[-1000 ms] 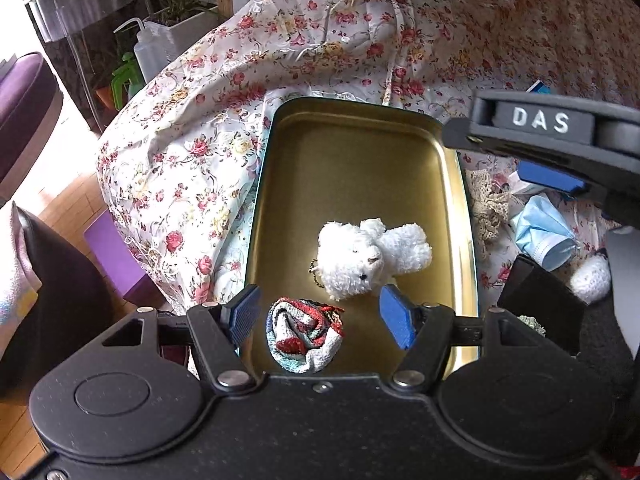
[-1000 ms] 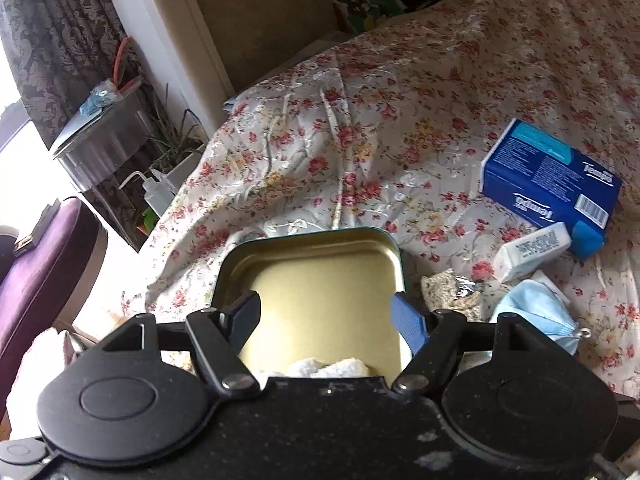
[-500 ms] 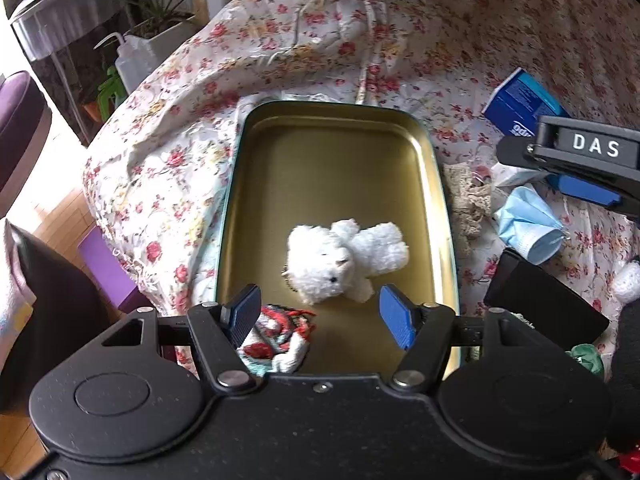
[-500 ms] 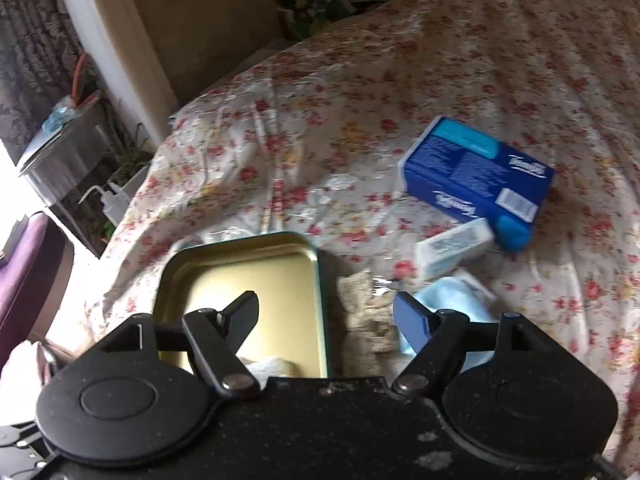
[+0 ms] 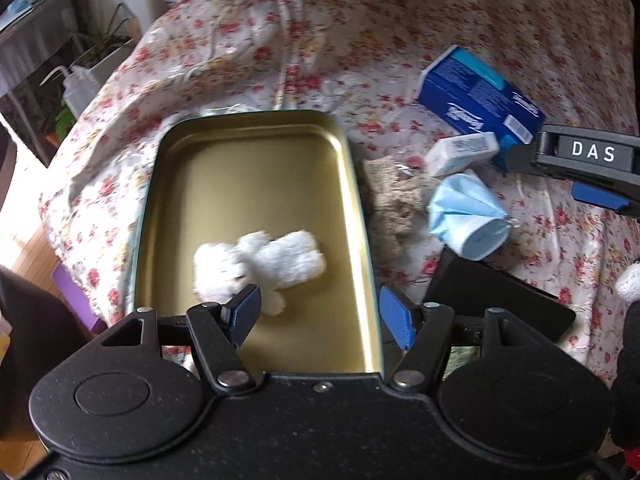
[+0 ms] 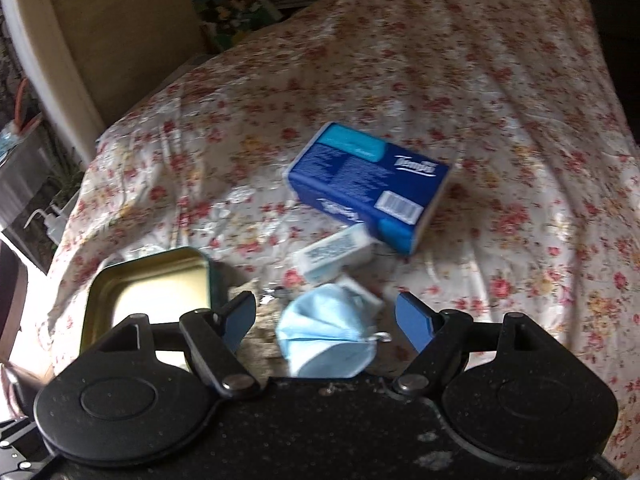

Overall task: Organize soft objects
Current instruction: 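Open the right tool to drop the plush toy into the tray while the left tool releases the sock, then grasp the blue face mask with the right tool, then grasp the small white tissue pack with the left tool, then carry the tissue pack into the tray with the left tool while the right tool carries the mask there, then open both tools to release the tissue pack and mask into the tray, then move both tools to the items beside the black case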

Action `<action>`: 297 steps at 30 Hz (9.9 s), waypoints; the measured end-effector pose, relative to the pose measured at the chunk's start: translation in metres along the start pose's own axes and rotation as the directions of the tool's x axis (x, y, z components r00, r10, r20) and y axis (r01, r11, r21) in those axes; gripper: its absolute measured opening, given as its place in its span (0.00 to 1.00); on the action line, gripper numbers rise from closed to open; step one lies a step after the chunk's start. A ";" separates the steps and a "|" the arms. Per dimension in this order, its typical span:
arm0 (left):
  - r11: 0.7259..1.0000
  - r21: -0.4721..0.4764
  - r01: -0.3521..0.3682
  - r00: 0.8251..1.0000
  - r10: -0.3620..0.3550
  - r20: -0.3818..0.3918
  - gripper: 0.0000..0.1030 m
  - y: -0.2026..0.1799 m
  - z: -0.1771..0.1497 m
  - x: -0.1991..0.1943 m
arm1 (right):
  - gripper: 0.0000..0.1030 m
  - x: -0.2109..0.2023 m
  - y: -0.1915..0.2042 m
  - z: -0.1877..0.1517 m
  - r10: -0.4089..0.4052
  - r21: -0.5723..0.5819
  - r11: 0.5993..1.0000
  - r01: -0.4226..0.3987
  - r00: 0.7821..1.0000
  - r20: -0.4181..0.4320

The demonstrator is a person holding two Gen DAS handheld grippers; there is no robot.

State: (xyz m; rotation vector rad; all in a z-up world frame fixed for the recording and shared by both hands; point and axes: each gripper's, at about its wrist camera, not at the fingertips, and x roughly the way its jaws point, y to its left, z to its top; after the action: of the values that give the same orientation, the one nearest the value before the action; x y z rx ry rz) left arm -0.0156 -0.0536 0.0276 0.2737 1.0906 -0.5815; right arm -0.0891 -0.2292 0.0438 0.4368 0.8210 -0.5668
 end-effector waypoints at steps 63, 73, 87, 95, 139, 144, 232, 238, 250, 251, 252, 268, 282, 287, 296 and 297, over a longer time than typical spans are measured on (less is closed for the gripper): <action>0.986 0.164 -0.024 0.991 0.002 0.134 0.71 -0.071 0.014 0.029 | 0.50 0.030 -0.100 0.017 -0.050 0.219 0.975 0.045 0.999 0.014; 0.996 0.091 0.013 0.993 -0.024 0.118 0.71 -0.096 0.048 0.050 | 0.50 0.023 -0.108 0.019 -0.098 0.218 0.972 0.085 0.994 0.050; 0.999 -0.032 0.020 0.993 -0.016 0.116 0.79 -0.142 0.100 0.091 | 0.50 0.027 -0.123 0.024 -0.121 0.261 0.960 0.100 0.991 0.064; 0.998 -0.066 -0.020 0.996 0.026 0.086 0.79 -0.150 0.108 0.116 | 0.50 0.028 -0.128 0.024 -0.126 0.277 0.955 0.102 0.990 0.067; 0.994 -0.095 -0.047 0.976 0.065 0.206 0.67 -0.009 0.048 -0.021 | 0.50 0.033 -0.099 0.019 -0.131 0.145 0.982 0.117 0.987 0.089; 0.989 -0.138 -0.058 0.970 0.089 0.227 0.67 0.019 0.048 -0.028 | 0.50 0.027 -0.081 0.015 -0.125 0.077 0.990 0.116 0.985 0.120; 0.980 -0.166 -0.108 0.993 0.115 0.038 0.75 0.069 0.061 0.010 | 0.69 -0.007 0.071 -0.047 0.233 -0.223 0.939 -0.262 0.961 -0.151; 0.980 -0.156 -0.127 0.991 0.132 0.024 0.75 0.066 0.060 0.013 | 0.70 -0.008 0.067 -0.046 0.233 -0.210 0.942 -0.262 0.961 -0.151; 0.986 -0.095 -0.139 0.990 0.139 -0.003 0.76 0.051 0.055 0.020 | 0.72 -0.002 0.047 -0.034 0.191 -0.136 0.969 -0.208 0.973 -0.130; 0.987 -0.090 -0.136 0.991 0.136 -0.003 0.76 0.050 0.054 0.020 | 0.72 -0.002 0.044 -0.032 0.181 -0.129 0.972 -0.197 0.976 -0.121; 0.987 -0.086 -0.134 0.991 0.134 -0.003 0.76 0.048 0.054 0.020 | 0.73 -0.002 0.040 -0.030 0.165 -0.123 0.976 -0.178 0.980 -0.108; 0.998 0.050 -0.034 0.999 0.034 0.008 0.76 0.009 0.036 0.001 | 0.76 0.000 -0.035 -0.008 0.010 0.027 1.000 -0.010 1.000 -0.013; 0.961 0.254 0.107 0.994 -0.094 -0.064 0.76 -0.041 -0.008 -0.007 | 0.90 -0.035 -0.081 -0.079 -0.102 0.164 0.982 0.096 0.994 0.027; 0.945 0.304 0.116 0.992 -0.098 -0.076 0.76 -0.054 -0.021 -0.006 | 1.00 -0.050 -0.082 -0.111 -0.099 0.184 0.979 0.092 0.994 0.034; 0.938 0.324 0.122 0.991 -0.096 -0.094 0.76 -0.061 -0.031 -0.006 | 1.00 -0.044 -0.086 -0.130 -0.090 0.204 0.974 0.103 0.993 -0.072; 0.939 0.320 0.123 0.991 -0.098 -0.092 0.76 -0.061 -0.030 -0.006 | 1.00 -0.041 -0.087 -0.130 -0.077 0.216 0.972 0.095 0.993 -0.090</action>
State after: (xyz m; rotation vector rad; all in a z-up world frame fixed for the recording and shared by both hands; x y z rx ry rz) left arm -0.0749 -0.0869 0.0241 0.5273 1.0844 -0.8605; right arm -0.2385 -0.2103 -0.0164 0.6332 0.8616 -0.7280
